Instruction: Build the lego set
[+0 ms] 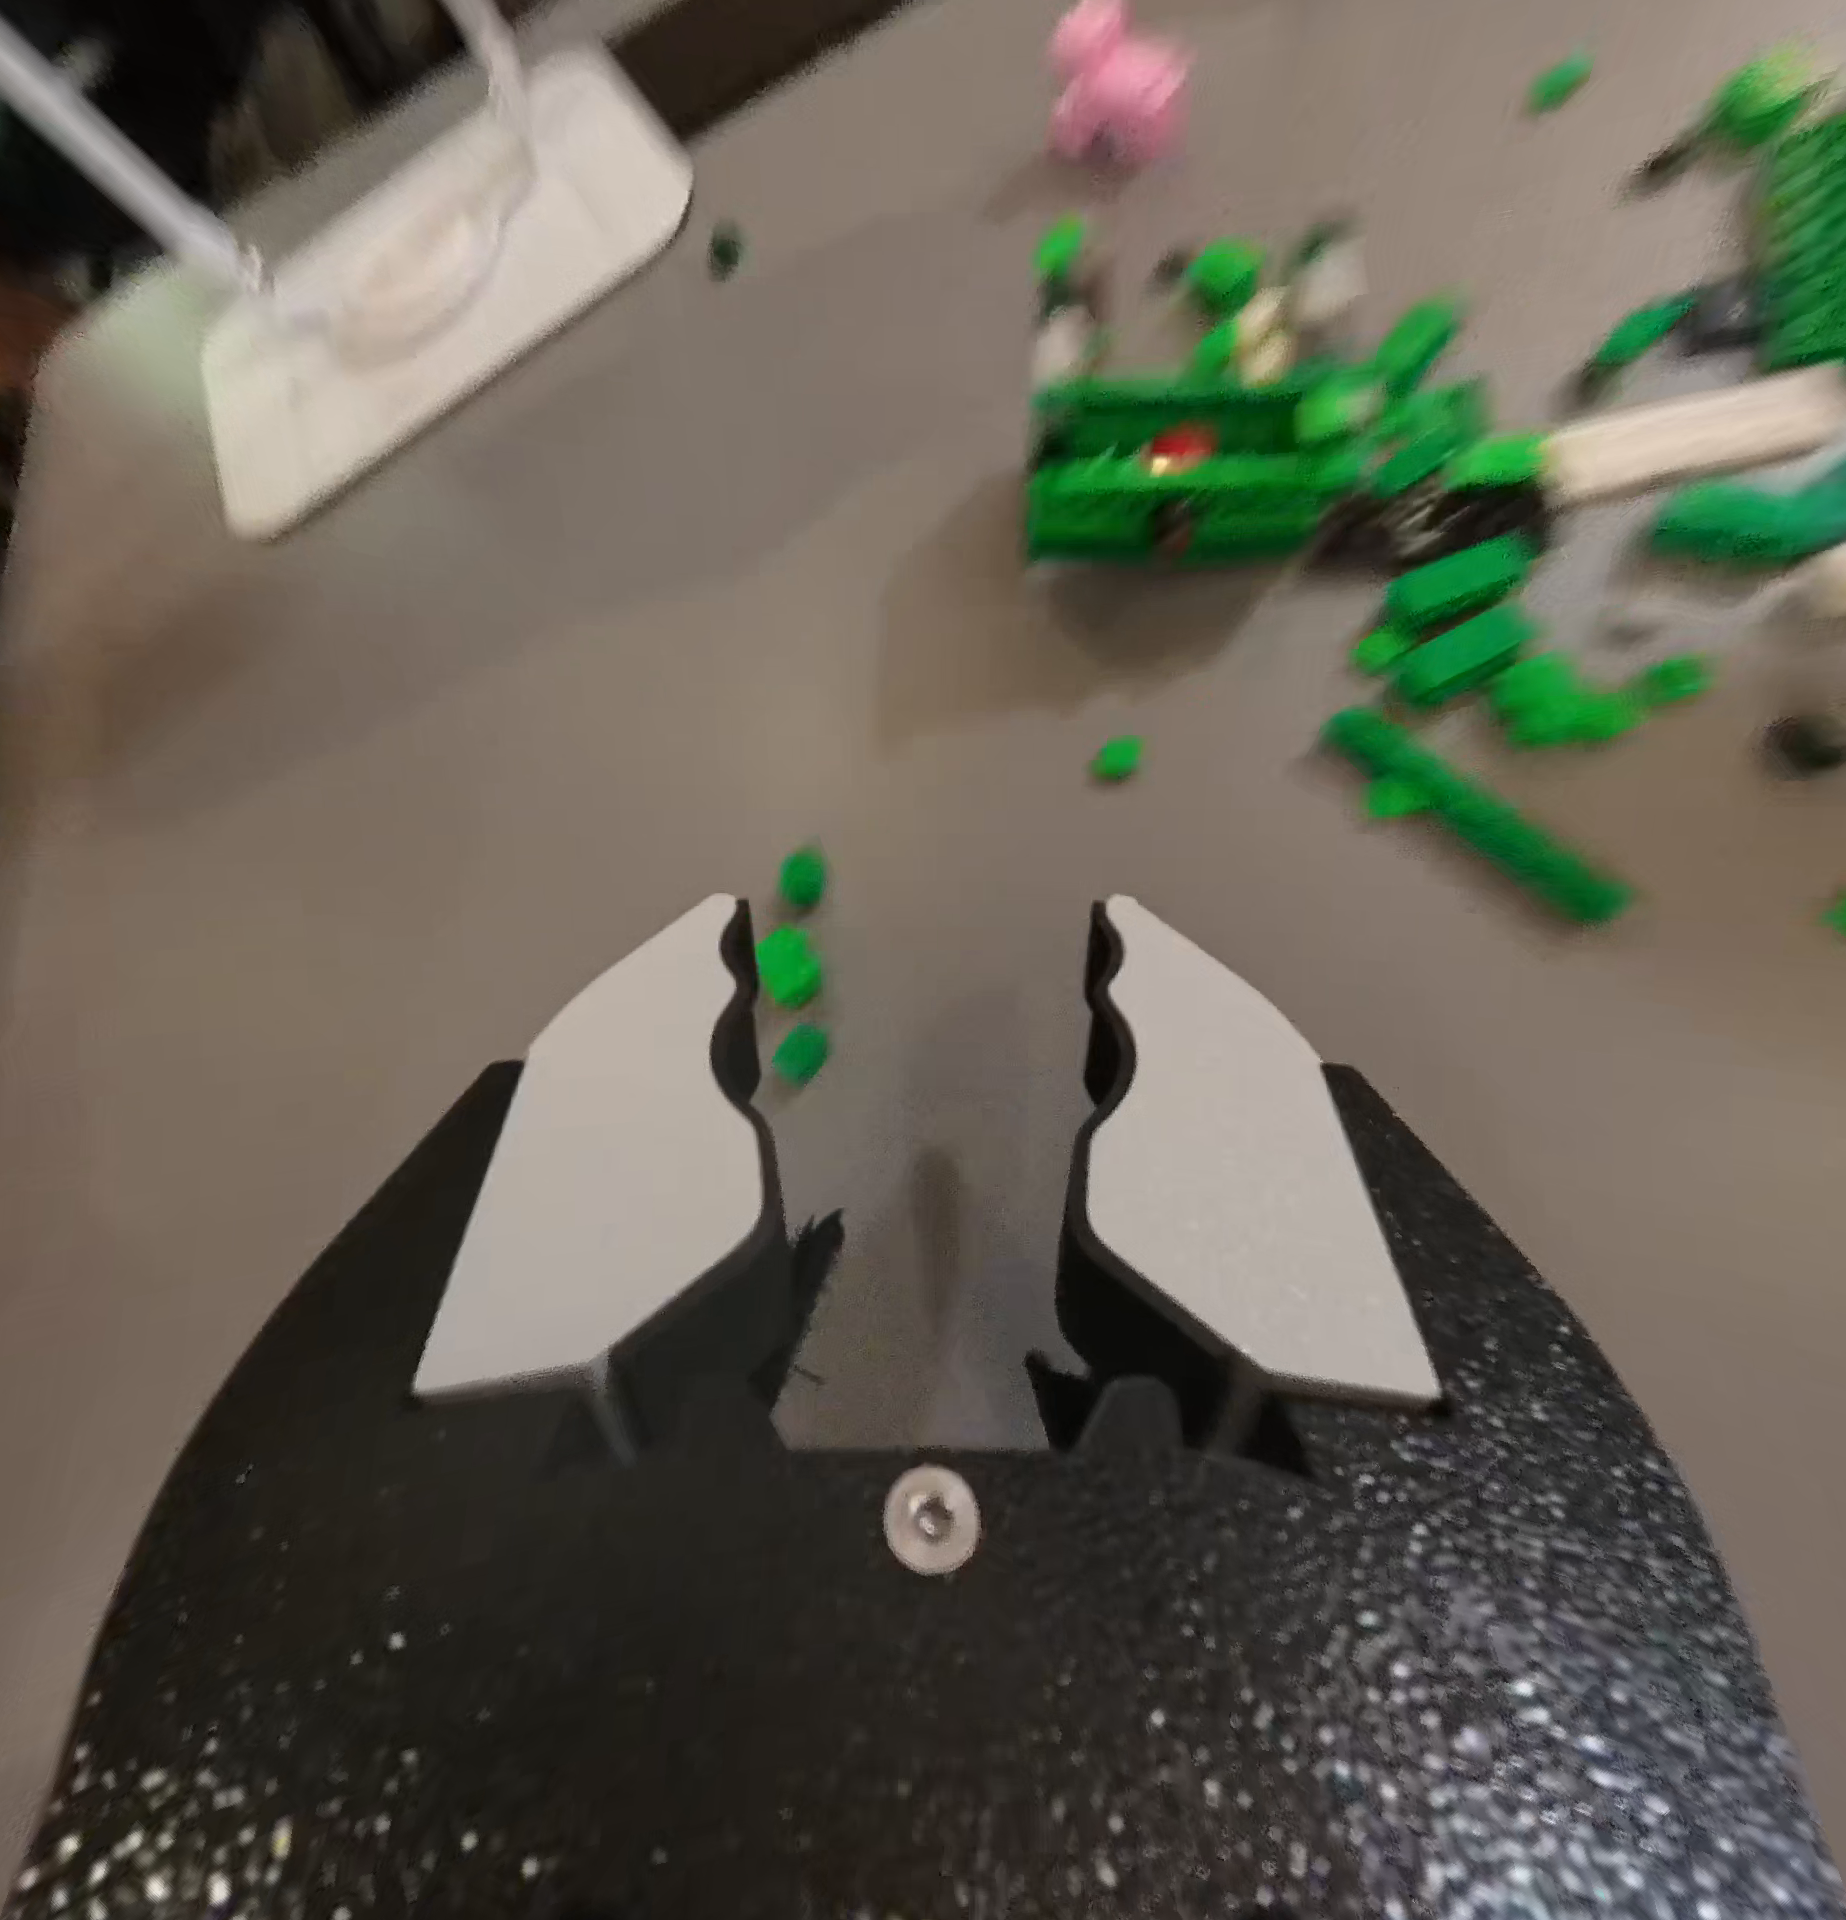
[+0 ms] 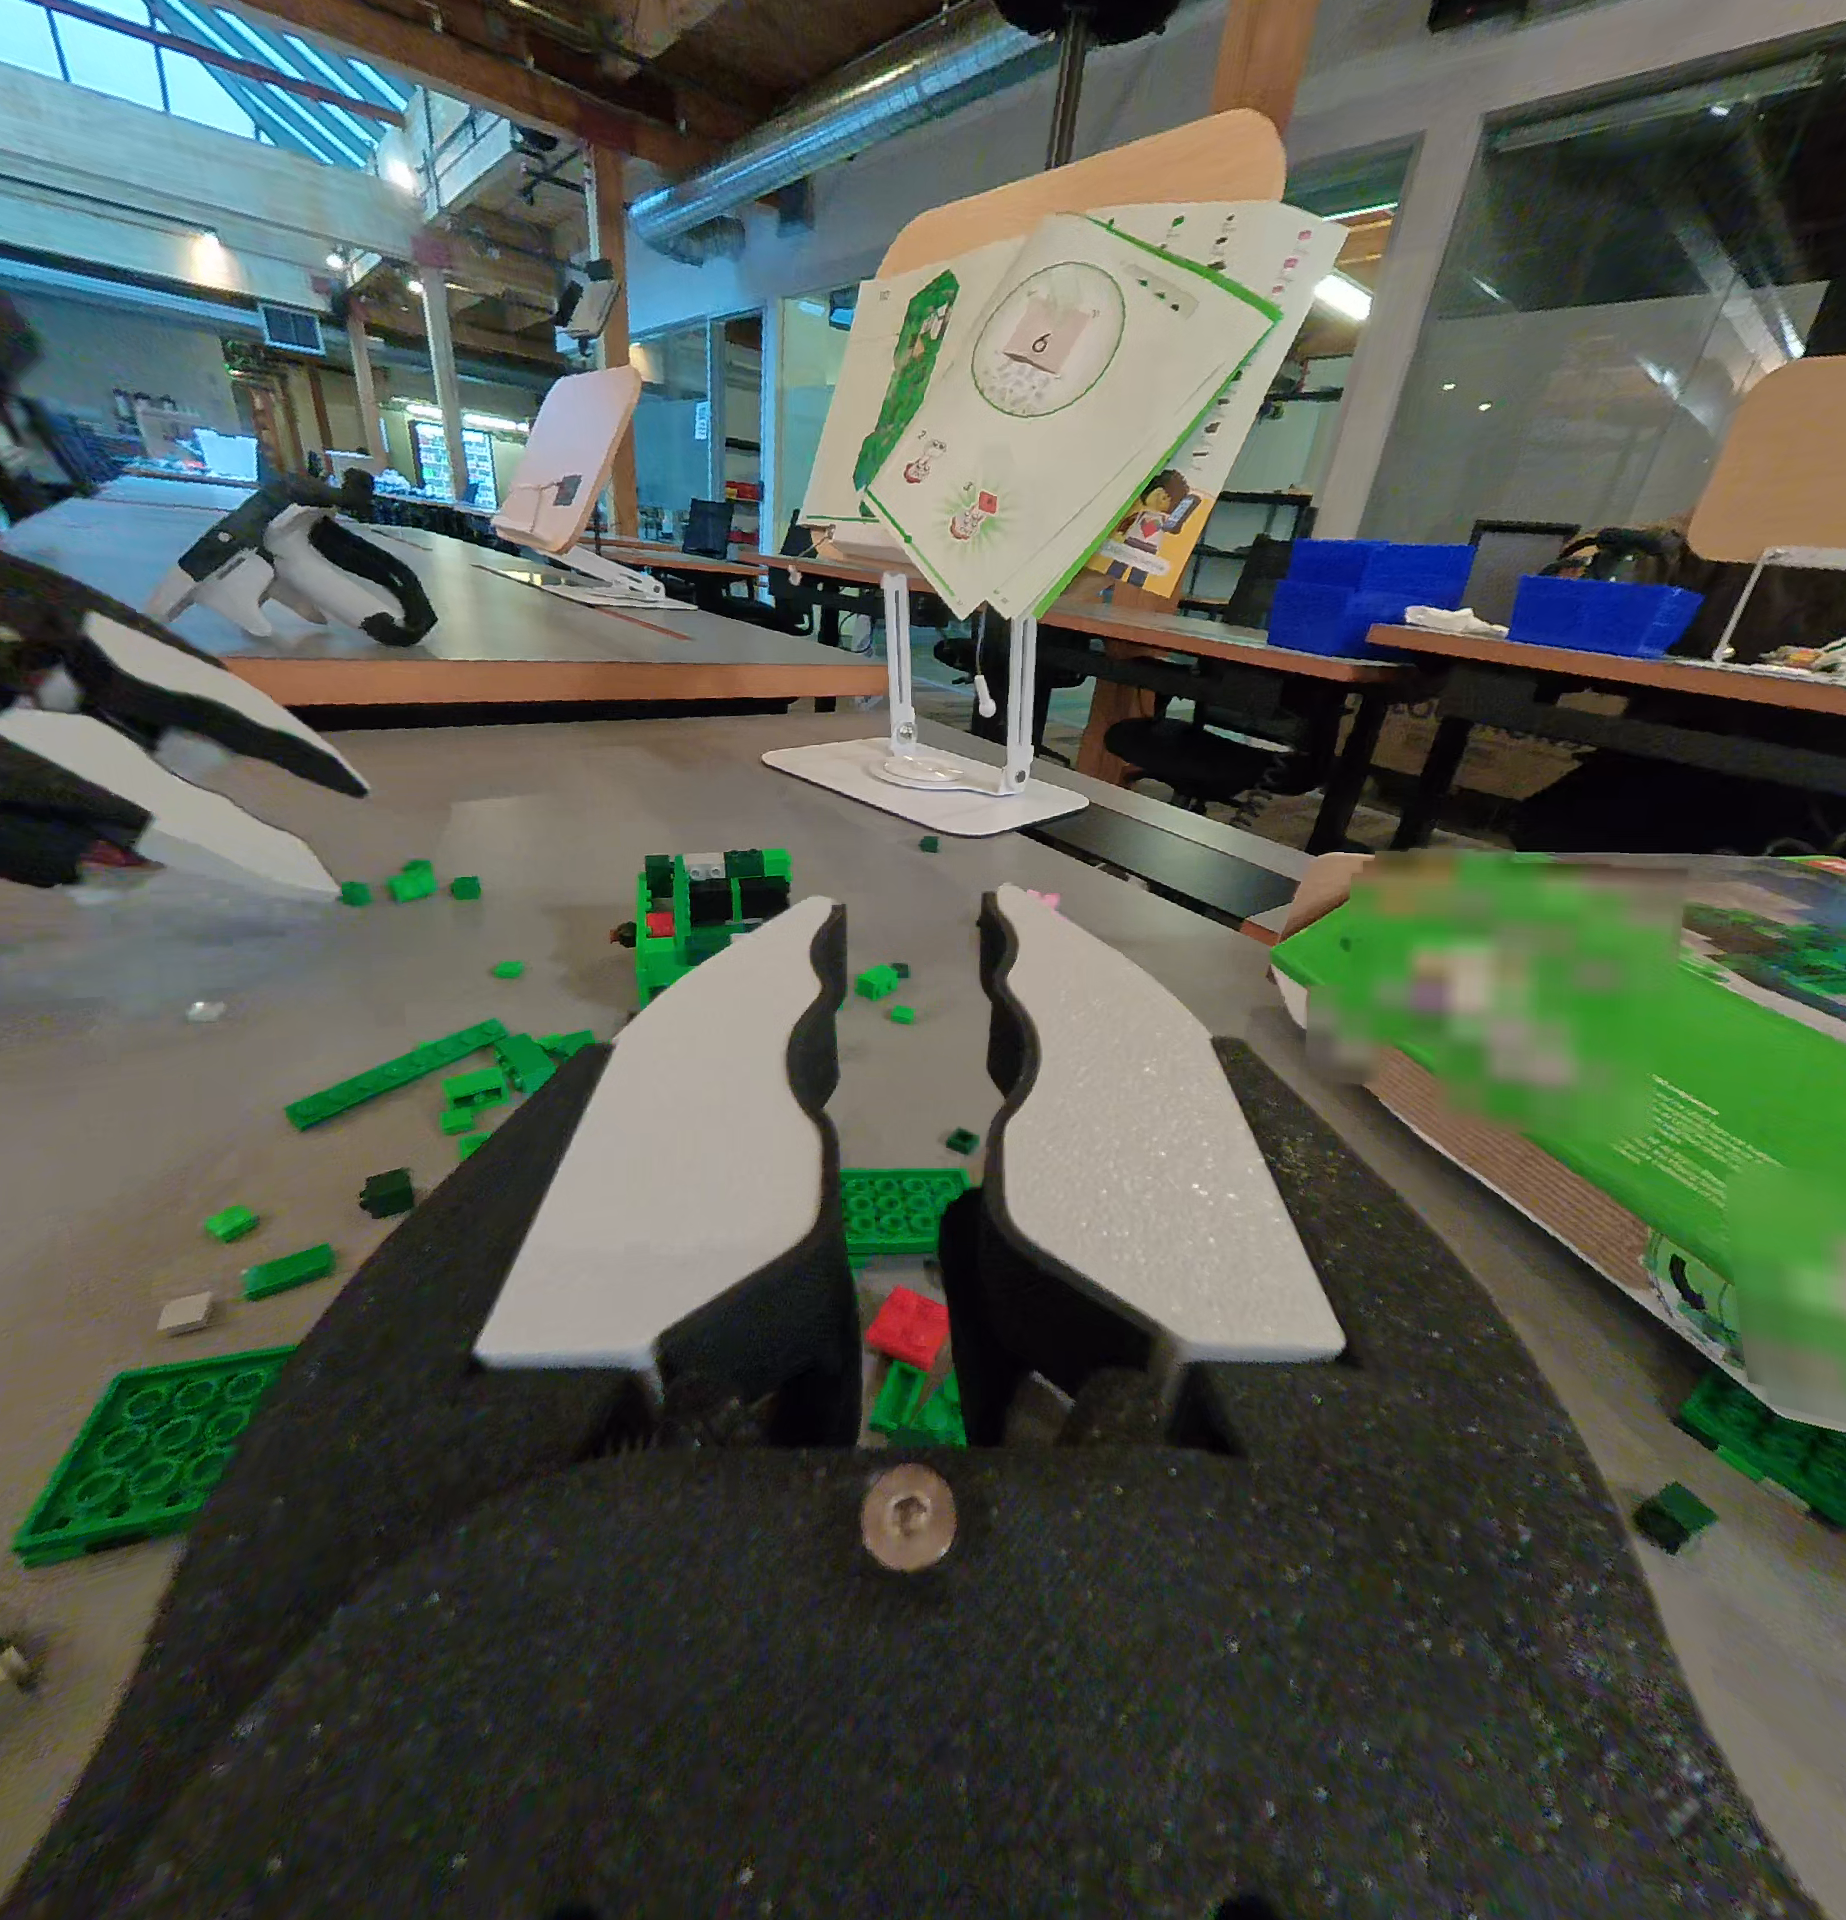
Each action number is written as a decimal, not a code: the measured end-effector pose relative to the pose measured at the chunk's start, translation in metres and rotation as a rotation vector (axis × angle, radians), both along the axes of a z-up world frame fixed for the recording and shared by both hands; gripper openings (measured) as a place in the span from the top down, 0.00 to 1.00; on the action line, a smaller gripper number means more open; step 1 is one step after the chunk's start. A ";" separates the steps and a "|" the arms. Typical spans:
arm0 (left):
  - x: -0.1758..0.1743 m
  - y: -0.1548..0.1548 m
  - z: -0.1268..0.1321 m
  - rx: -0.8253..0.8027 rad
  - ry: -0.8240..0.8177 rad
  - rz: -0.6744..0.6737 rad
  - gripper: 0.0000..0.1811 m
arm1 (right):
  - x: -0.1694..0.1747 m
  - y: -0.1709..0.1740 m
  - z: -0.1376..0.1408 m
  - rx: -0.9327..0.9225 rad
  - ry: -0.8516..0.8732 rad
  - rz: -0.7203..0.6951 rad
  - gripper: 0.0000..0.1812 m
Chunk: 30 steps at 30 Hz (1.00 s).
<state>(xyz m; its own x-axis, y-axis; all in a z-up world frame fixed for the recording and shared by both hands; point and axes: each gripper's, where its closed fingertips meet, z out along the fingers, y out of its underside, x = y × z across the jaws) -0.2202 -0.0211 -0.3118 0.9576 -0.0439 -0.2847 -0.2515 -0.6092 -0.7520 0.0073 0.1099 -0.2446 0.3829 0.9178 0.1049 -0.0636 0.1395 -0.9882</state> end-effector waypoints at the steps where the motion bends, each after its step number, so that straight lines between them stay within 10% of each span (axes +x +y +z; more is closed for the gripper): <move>1: 0.023 0.007 0.009 0.041 -0.004 -0.065 0.68 | 0.002 0.001 0.001 0.003 0.006 -0.011 0.87; 10: 0.203 0.080 0.039 0.155 -0.062 -0.648 0.69 | 0.018 0.014 0.004 0.017 0.027 -0.126 0.87; 30: 0.181 0.106 0.068 0.644 -0.382 -0.677 0.72 | 0.023 0.040 -0.009 0.073 -0.117 -0.365 0.88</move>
<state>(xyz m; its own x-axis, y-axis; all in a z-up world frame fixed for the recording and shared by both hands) -0.0395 0.0845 -0.2434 0.8205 -0.5577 -0.1253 -0.0678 0.1227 -0.9901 0.0304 0.1502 -0.2537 0.6644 0.7120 0.2270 0.1158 0.2020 -0.9725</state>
